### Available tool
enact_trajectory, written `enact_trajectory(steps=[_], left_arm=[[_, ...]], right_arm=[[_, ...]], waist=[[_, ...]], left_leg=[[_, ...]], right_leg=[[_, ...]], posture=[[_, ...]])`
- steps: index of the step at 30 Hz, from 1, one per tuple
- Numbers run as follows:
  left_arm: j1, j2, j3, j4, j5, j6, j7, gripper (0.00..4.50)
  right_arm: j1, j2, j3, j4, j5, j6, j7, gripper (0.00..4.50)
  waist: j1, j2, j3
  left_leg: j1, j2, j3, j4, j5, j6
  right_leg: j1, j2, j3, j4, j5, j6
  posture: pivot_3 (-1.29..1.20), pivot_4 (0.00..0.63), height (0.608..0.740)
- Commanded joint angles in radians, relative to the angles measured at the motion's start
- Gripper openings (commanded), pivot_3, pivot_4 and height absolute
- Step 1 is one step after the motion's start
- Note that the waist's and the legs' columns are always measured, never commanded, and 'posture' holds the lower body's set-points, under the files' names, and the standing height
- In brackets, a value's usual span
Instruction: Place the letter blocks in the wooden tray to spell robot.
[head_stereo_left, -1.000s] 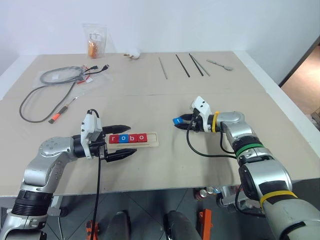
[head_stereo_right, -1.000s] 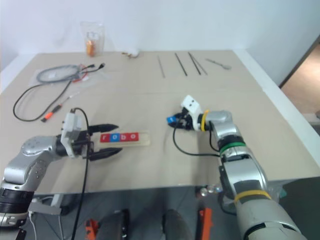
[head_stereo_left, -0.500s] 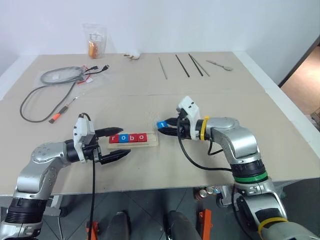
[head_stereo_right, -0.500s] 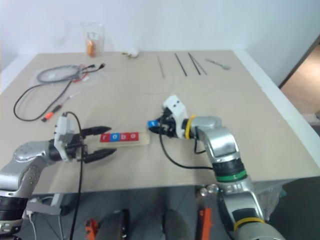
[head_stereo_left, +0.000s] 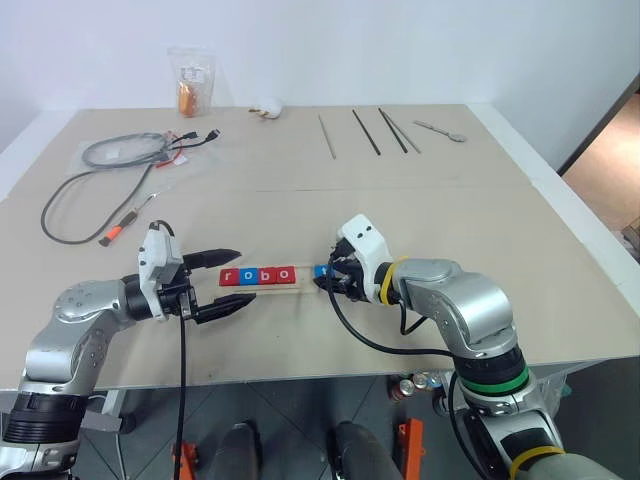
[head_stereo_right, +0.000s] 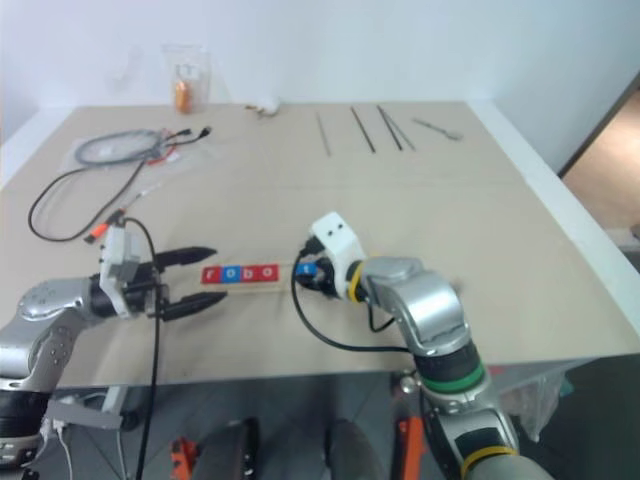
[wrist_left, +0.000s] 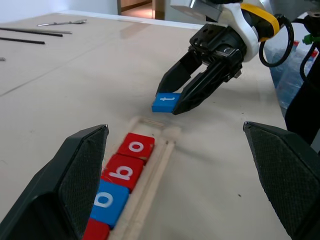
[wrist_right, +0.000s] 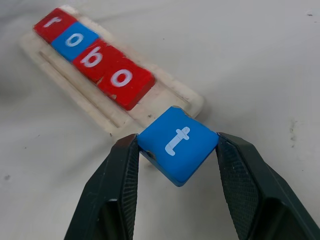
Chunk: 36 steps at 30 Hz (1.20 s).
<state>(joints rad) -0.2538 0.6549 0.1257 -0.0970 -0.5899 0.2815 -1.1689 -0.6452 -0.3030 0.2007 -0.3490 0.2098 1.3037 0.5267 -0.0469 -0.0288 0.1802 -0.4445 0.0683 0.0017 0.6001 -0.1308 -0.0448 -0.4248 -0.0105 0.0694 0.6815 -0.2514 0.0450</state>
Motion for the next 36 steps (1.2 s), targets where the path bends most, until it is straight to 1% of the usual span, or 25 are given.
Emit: enact_trajectory(steps=[1, 6, 10, 15, 24, 31, 36], left_arm=[[-0.018, -0.001, -0.002, -0.004, -0.005, -0.009, -0.013, 4.5], [-0.01, 0.007, 0.0, 0.0, -0.004, -0.008, -0.031, 4.5], [0.02, 0.043, 0.021, 0.006, -0.002, -0.009, -0.059, 4.5], [0.046, 0.083, 0.011, 0.012, 0.017, -0.029, -0.103, 4.5], [0.034, 0.064, 0.013, 0.006, 0.017, -0.026, -0.084, 4.5], [0.036, 0.058, 0.013, 0.001, 0.015, -0.028, -0.072, 4.5], [0.04, 0.054, 0.013, -0.003, 0.014, -0.028, -0.065, 4.5]], right_arm=[[-0.033, 0.006, -0.003, -0.044, 0.014, 0.009, -0.03, 1.77], [-0.037, 0.014, 0.001, -0.051, 0.043, 0.026, -0.045, 1.77], [-0.045, 0.029, 0.016, -0.029, 0.054, 0.012, -0.059, 1.77], [-0.066, 0.049, 0.051, 0.017, 0.056, -0.026, -0.061, 1.77], [-0.101, 0.047, 0.111, 0.131, 0.029, -0.141, -0.053, 1.77], [-0.101, 0.04, 0.119, 0.153, 0.019, -0.168, -0.052, 1.77], [-0.102, 0.026, 0.098, 0.146, 0.02, -0.161, -0.054, 1.77]], waist=[[0.0, 0.0, 0.0], [0.0, 0.0, 0.0], [-0.002, 0.0, 0.0], [-0.002, 0.0, 0.0], [-0.002, 0.0, 0.0], [-0.001, 0.0, 0.0], [-0.001, 0.0, 0.0]], left_leg=[[0.0, 0.0, 0.0, 0.0, 0.0, 0.0], [0.0, 0.0, 0.0, 0.0, 0.0, 0.0], [0.0, 0.0, 0.0, 0.0, 0.0, 0.0], [0.0, 0.0, 0.0, -0.001, 0.0, 0.0], [-0.001, 0.0, 0.0, -0.001, 0.0, 0.0], [-0.001, 0.0, 0.0, -0.002, 0.0, 0.0], [-0.001, 0.0, 0.0, -0.002, 0.0, 0.0]], right_leg=[[0.0, 0.0, 0.0, 0.0, 0.0, 0.0], [0.0, 0.0, 0.0, 0.0, 0.0, 0.0], [0.0, 0.0, 0.0, 0.0, 0.0, 0.0], [-0.001, 0.0, 0.0, 0.0, -0.001, 0.0], [-0.001, 0.0, 0.0, -0.001, -0.001, -0.001], [-0.002, 0.0, 0.0, -0.001, -0.001, 0.0], [-0.002, 0.0, 0.0, -0.001, -0.001, 0.0]], posture=[[0.0, 0.15, 0.74], [0.0, 0.15, 0.74], [0.0, 0.15, 0.74], [0.0, 0.15, 0.74], [0.0, 0.15, 0.74], [0.0, 0.15, 0.74], [0.0, 0.15, 0.74]])
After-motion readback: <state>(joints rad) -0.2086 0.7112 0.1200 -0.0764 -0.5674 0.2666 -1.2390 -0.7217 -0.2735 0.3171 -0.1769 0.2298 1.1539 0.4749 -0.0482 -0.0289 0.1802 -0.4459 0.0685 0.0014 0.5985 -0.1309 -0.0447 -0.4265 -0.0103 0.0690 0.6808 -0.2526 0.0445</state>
